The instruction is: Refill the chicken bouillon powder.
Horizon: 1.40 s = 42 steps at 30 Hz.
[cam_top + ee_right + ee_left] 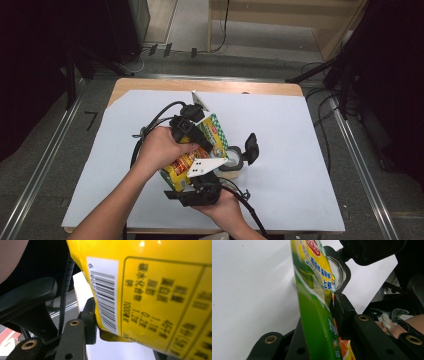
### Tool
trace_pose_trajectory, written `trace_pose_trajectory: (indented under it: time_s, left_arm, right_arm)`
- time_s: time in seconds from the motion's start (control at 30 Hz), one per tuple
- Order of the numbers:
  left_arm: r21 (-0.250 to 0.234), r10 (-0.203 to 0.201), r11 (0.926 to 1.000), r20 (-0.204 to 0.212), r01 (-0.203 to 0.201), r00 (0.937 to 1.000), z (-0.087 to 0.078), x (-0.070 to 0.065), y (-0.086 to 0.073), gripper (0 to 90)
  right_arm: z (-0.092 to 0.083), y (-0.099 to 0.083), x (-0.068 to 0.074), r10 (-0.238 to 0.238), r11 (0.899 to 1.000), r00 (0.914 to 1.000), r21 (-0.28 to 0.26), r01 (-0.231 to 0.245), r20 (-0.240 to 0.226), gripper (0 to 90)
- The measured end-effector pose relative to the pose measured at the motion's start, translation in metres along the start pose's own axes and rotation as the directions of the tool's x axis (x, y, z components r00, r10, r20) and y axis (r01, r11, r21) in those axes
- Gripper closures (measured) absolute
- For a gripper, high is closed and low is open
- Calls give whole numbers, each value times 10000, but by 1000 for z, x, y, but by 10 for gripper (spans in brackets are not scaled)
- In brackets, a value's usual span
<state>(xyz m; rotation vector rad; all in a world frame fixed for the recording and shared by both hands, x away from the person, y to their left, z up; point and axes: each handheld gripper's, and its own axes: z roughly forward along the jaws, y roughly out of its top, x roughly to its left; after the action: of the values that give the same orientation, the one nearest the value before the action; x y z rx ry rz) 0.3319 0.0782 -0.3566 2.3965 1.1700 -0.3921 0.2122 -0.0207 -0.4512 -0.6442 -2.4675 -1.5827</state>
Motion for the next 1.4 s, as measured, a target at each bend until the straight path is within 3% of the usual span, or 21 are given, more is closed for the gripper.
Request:
trace_pose_trajectory:
  time_s: [0.2,0.83,1.0,1.27,1.4]
  left_arm:
    - [163,-115,9998,1,115,9999,4,1,2,799]
    - [-154,-164,9997,145,167,9998,-2,4,4,798]
    - [-148,-43,9999,-42,42,10000,-4,1,7,812]
    - [-90,371,9993,-535,-376,9979,-5,-9,11,844]
    - [-18,447,9990,-582,-449,9973,-3,-11,12,852]
  right_arm:
    - [0,-1,0,516,9986,9985,-52,-517,-206,627]
    - [0,0,0,839,9956,9956,-378,-854,-412,628]
    - [-1,1,1,1101,9927,9927,-444,-1123,-497,628]
    - [0,3,1,1024,9933,9940,-502,-1043,-390,609]
    - [2,2,3,536,9983,9985,-250,-534,58,609]
